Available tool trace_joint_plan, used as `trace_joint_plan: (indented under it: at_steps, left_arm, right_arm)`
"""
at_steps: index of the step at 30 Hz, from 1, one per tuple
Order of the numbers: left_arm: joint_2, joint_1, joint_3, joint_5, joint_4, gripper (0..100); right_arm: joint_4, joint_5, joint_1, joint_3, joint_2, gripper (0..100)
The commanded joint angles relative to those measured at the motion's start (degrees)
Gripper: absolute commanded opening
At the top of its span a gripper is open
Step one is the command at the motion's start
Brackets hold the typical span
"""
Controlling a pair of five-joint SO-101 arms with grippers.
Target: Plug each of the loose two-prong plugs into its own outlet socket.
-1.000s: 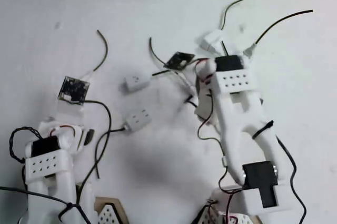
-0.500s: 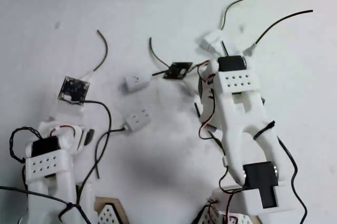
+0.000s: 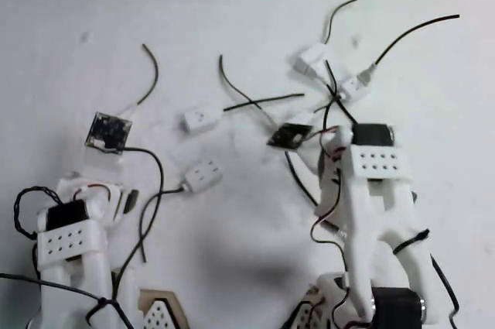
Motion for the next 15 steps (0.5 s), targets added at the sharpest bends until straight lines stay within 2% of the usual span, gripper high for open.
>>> trace_joint_plan:
  at_steps: [1, 4, 7, 15]
  left_arm:
    - [-1.1, -0.2, -0.3, -0.5, -1.0, 28]
    - [-1.1, -0.2, -0.3, -0.5, -1.0, 28]
    - [-1.1, -0.2, -0.2, -0.5, -1.0, 28]
    - [-1.1, -0.2, 0.0, -0.5, -1.0, 28]
  right_arm:
    - [-5.7, 1.6, 3.3, 3.3, -1.6, 19.0]
    - [-9.5, 6.0, 6.0, 6.9, -1.6, 27.6]
    - [-12.4, 7.3, 8.6, 9.3, -1.6, 35.6]
    - [-19.9, 7.4, 9.2, 17.2, -0.8, 34.3]
